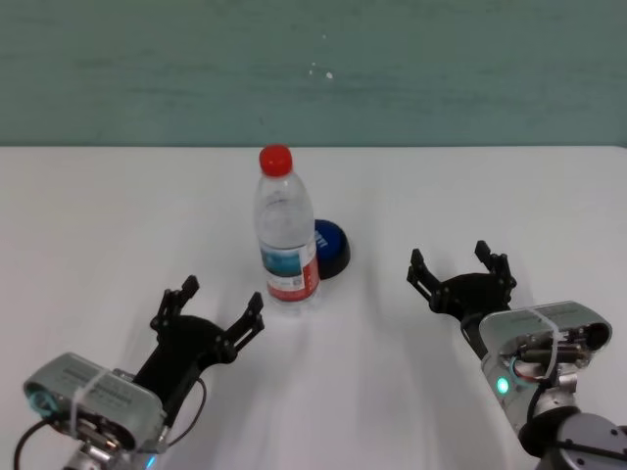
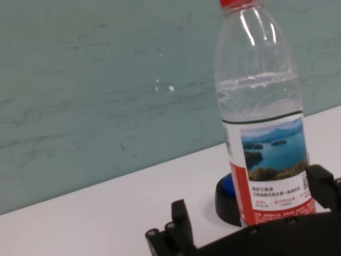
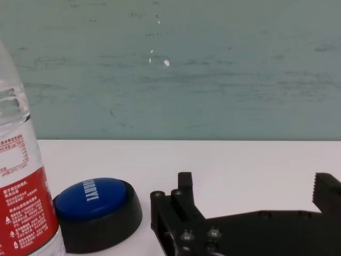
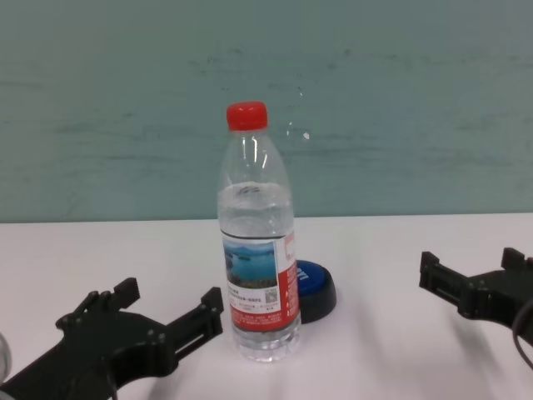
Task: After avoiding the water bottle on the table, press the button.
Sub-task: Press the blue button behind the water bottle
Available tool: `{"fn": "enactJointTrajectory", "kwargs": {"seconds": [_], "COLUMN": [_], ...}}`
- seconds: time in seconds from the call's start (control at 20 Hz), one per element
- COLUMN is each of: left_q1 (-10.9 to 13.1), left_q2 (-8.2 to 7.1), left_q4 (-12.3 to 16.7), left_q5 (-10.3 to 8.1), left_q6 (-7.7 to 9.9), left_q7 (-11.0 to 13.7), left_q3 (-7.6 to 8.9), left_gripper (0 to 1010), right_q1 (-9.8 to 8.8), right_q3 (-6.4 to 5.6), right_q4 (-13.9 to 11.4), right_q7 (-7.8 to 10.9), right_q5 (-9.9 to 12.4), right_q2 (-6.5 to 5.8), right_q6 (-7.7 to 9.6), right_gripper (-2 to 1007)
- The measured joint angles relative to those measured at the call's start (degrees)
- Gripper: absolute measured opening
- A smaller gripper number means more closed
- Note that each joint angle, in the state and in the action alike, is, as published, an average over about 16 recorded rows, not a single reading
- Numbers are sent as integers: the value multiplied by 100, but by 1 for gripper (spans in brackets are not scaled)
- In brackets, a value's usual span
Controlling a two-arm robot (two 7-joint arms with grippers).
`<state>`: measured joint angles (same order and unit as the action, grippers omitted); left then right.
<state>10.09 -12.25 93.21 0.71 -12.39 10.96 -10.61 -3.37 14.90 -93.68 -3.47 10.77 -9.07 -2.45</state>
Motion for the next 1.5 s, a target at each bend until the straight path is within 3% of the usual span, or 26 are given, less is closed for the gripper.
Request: {"fn": "enactJointTrajectory", "kwargs": {"seconds": [1.5], "left_q1": [-347], "left_q2": [240], "left_q4": [-317], "left_q5": [255], "left_q6": [13], "left_q7": [-147], "left_q3": [-186], "left_gripper": [1010], "right_q1": [0], "right_q3": [0], "right_q4": [0], "right_q7": [0], "right_q5": [0], "right_q2": [0], "right_q6": [0], "right_gripper": [1004]}}
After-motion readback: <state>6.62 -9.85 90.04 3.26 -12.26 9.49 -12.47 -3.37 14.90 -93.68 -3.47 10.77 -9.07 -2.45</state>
